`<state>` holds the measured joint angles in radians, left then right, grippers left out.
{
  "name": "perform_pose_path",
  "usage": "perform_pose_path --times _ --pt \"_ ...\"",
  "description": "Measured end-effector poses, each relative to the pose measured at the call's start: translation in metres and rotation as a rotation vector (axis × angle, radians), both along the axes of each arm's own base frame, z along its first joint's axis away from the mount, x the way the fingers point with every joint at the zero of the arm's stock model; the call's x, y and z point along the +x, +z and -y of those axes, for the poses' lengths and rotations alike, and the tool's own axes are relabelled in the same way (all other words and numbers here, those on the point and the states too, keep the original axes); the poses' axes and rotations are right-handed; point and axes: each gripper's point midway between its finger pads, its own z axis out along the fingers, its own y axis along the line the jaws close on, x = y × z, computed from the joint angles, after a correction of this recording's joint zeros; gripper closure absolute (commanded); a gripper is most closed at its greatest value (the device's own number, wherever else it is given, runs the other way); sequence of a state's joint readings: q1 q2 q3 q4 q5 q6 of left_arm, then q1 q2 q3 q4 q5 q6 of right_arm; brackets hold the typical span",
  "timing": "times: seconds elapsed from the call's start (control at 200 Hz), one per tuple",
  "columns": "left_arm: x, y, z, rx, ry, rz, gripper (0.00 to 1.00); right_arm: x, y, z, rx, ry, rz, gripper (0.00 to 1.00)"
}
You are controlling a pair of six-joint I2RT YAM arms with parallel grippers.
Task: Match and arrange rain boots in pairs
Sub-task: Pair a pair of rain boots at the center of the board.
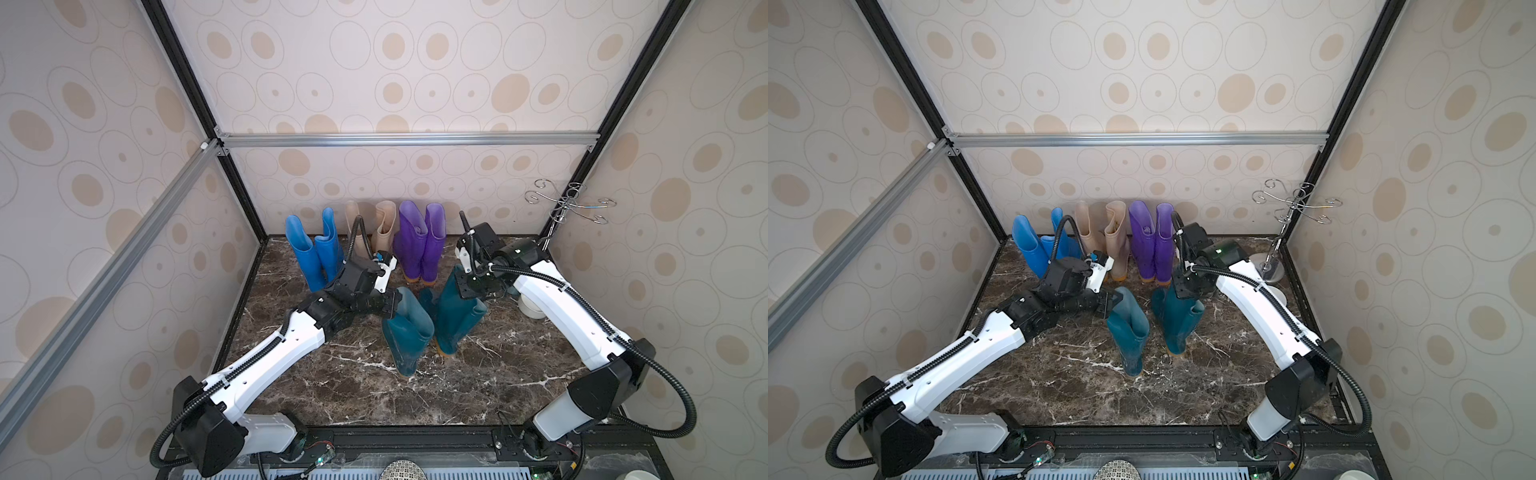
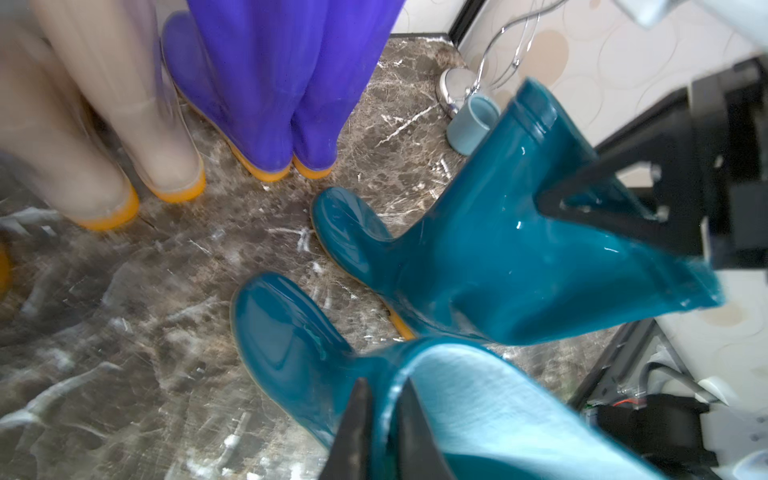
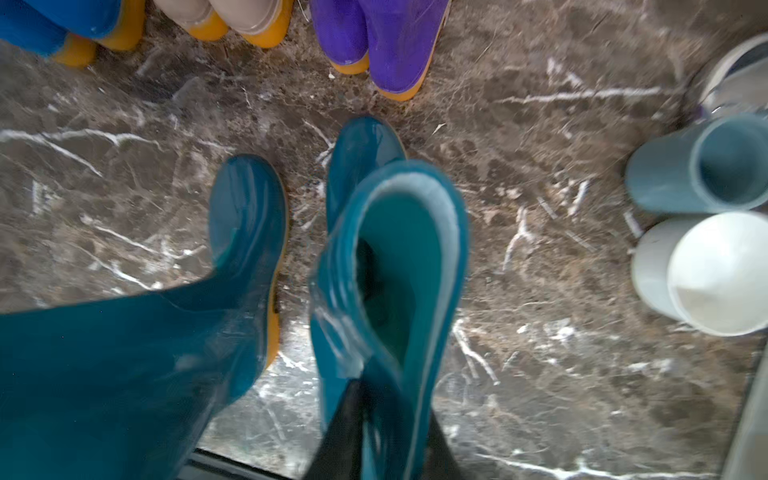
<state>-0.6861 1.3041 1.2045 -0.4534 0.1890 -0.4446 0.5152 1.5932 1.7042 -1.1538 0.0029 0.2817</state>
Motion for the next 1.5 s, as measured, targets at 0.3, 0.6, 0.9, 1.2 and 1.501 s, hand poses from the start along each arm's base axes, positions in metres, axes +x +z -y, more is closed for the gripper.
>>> perform_pose_path --times 0.3,0.6,0.9,1.2,1.501 --pt "0.025 0.007 0.013 0.03 -0.008 0.044 1.0 -0.009 0.009 -0.038 0.2 -0.011 -0.059 1.0" --pt "0.056 0.007 0.011 0.04 -0.011 0.08 1.0 0.002 0.015 -0.063 0.294 -0.066 -0.069 1.0" --pt "0.065 0.007 0.004 0.026 -0.053 0.078 1.0 0.015 0.021 -0.077 0.362 -0.094 -0.041 1.0" --pt "0.065 0.01 0.003 0.02 -0.078 0.089 0.63 0.018 0.006 -0.088 0.405 -0.095 -0.054 0.86" --pt "0.063 0.038 -0.003 0.0 -0.058 0.172 0.41 0.024 0.016 -0.086 0.393 -0.067 0.011 0.46"
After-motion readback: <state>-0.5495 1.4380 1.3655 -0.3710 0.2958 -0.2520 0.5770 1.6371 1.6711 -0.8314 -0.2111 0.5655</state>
